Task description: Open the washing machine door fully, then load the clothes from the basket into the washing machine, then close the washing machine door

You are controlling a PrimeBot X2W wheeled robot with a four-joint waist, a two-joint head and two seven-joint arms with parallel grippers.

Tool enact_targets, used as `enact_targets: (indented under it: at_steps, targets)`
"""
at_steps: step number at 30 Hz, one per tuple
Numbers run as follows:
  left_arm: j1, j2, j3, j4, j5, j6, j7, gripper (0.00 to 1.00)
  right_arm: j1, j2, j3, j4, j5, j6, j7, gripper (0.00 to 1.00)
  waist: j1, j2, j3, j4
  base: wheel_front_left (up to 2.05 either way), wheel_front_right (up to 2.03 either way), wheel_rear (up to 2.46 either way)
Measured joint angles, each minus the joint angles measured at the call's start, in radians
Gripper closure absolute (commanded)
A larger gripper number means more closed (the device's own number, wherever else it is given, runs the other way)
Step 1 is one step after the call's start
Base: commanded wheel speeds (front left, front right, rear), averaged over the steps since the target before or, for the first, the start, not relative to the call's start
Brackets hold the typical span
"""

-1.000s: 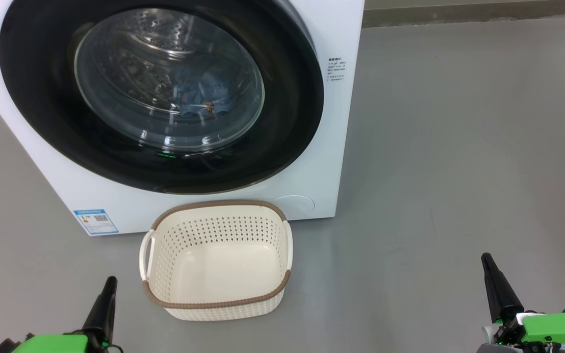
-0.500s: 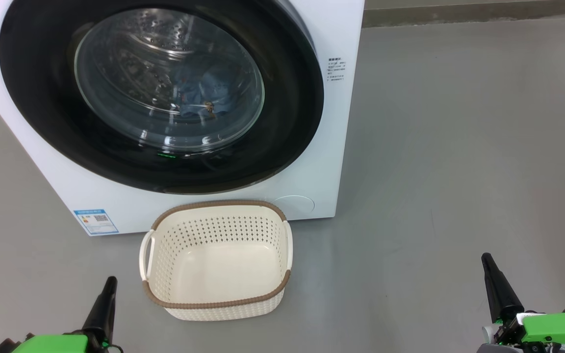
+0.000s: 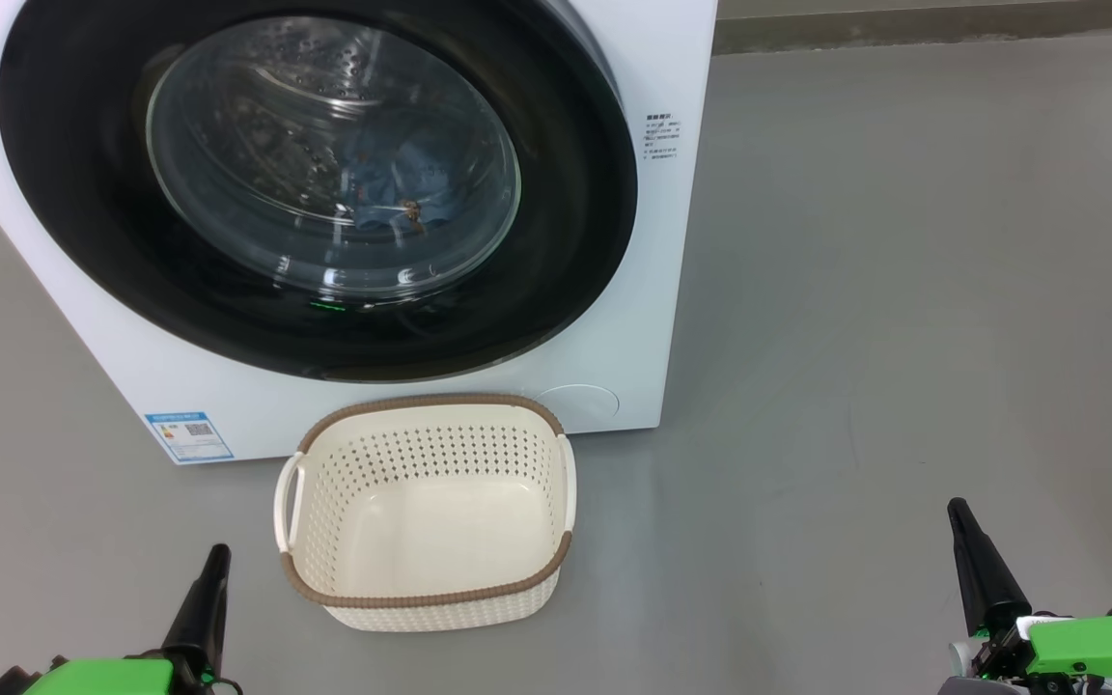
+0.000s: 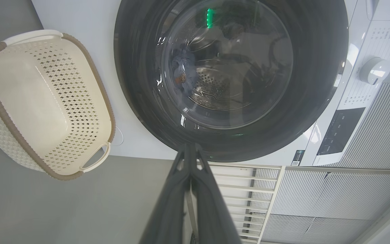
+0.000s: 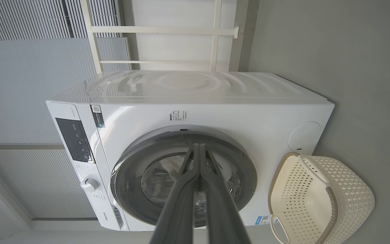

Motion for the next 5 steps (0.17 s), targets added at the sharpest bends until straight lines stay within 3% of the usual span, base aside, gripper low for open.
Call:
enact_targets:
  at_steps: [5]
  targets:
    - [0.0, 0.0, 0.0, 0.0, 0.0, 0.0, 0.0, 1.0, 0.0, 0.0, -0.001, 0.0, 0.0, 0.0, 0.0, 1.0, 0.0, 0.0, 0.0, 0.0, 0.0, 0.0, 0.0]
